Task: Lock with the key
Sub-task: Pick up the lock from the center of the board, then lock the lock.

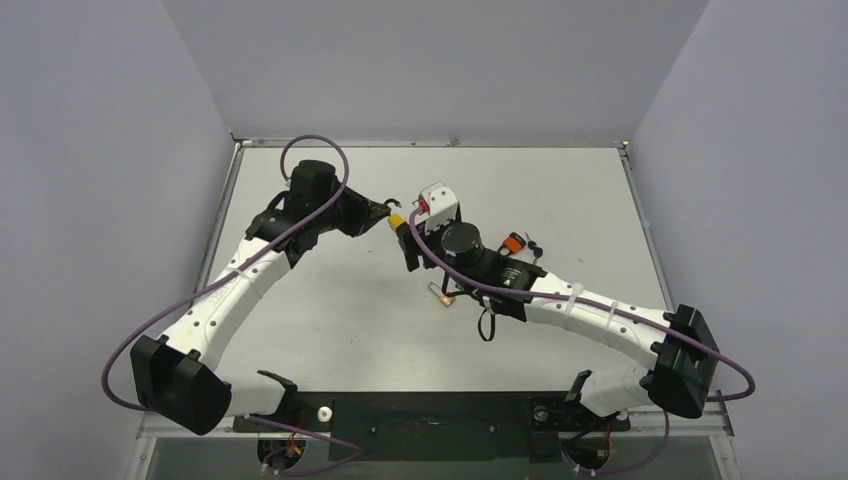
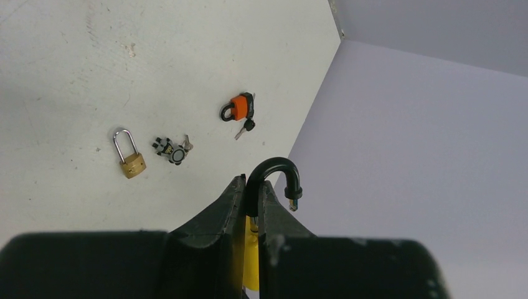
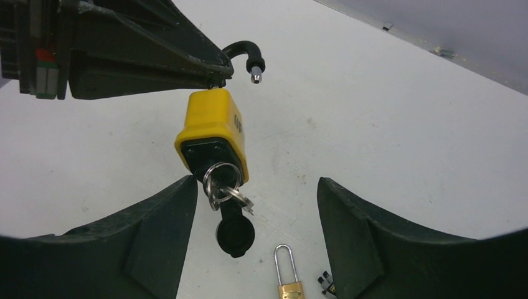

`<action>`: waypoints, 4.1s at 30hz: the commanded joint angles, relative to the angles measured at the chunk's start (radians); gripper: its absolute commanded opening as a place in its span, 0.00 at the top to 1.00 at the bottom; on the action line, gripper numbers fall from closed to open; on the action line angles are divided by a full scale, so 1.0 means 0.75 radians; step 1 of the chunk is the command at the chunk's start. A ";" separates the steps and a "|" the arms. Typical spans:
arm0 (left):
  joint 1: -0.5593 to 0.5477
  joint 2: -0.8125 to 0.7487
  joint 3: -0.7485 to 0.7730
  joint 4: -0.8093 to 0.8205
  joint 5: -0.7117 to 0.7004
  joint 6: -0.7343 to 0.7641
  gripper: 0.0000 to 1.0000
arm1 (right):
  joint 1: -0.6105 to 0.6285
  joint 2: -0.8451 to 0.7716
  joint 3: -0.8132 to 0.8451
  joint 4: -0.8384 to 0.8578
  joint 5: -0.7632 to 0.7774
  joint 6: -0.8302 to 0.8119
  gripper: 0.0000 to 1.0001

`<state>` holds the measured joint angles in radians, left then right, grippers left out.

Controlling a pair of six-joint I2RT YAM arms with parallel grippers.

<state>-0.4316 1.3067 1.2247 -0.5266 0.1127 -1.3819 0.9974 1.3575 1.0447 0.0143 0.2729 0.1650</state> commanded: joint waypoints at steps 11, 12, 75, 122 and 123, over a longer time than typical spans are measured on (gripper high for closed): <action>-0.028 -0.058 0.109 0.111 0.074 -0.051 1.00 | 0.014 0.115 0.188 0.069 0.081 -0.060 0.41; -0.028 -0.059 0.109 0.113 0.075 -0.051 1.00 | 0.015 0.117 0.195 0.069 0.081 -0.060 0.42; -0.083 -0.350 -0.129 0.519 0.430 1.010 0.49 | -0.328 -0.340 0.273 -0.423 -0.719 0.354 1.00; -0.393 -0.233 0.228 0.736 1.200 1.173 0.70 | -0.349 -0.680 0.352 -0.456 -1.117 0.601 1.00; -0.394 -0.234 0.231 0.729 1.194 1.181 0.75 | -0.349 -0.681 0.352 -0.457 -1.113 0.601 1.00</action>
<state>-0.7124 1.1702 1.3640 0.0223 1.0050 -0.5117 0.7410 0.8677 1.2575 -0.3832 -0.6212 0.6327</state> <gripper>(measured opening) 0.305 0.322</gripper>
